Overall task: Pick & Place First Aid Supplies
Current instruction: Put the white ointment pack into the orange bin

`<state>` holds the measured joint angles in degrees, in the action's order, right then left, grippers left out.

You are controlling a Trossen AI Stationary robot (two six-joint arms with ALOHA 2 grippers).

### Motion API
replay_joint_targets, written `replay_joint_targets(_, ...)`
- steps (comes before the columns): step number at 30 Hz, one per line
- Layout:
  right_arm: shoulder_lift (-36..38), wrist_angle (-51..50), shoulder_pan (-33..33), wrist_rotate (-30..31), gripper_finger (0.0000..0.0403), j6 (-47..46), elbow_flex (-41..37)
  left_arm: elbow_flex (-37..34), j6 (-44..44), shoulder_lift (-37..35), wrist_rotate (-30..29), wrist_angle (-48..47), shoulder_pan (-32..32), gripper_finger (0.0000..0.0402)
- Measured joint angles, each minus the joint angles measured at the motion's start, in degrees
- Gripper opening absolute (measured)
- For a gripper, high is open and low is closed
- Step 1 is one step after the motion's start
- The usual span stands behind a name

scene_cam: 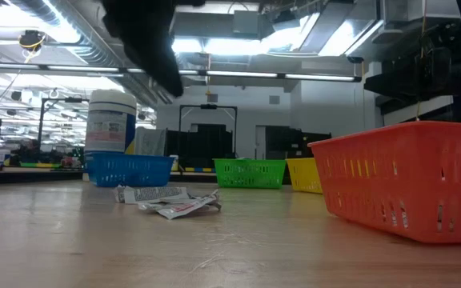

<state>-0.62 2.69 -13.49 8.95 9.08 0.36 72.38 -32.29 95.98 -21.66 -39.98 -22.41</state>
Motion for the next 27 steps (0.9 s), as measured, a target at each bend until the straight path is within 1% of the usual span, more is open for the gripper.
replay_joint_targets(5, 0.0, 0.0, 0.0, 0.0, 0.0236, 0.0, 0.0, 0.0, 2.1, 3.8, 0.7, -0.4, -2.0, 0.0091)
replay_joint_targets(10, 0.0, 0.0, 0.0, 0.0, 0.0236, 0.0, 0.0, -0.1, 2.6, 6.6, -0.9, -0.8, -4.7, 0.0091)
replay_joint_targets(14, 0.0, 0.0, 0.0, 0.0, 0.0236, 0.0, 0.0, -3.0, 3.4, 7.2, -2.0, 2.3, -5.2, 0.0098)
replay_joint_targets(16, 0.0, 0.0, 0.0, 0.0, 0.0236, 0.0, 0.0, -5.2, 4.5, 7.2, -1.4, 4.2, -4.8, 0.0106)
replay_joint_targets(20, 0.0, 0.0, 0.0, 0.0, 0.0236, 0.0, 0.0, -8.8, 5.0, 7.2, 2.6, 8.2, -3.4, 0.013)
replay_joint_targets(23, 0.0, 0.0, 0.0, 0.0, 0.0236, 0.0, 0.0, -10.0, 5.0, 7.2, 4.4, 10.1, -2.1, 0.0153)
replay_joint_targets(27, 0.0, 0.0, 0.0, 0.0, 0.0236, 0.0, 0.0, -10.3, 4.9, 7.2, 4.9, 10.3, 0.5, 0.0178)
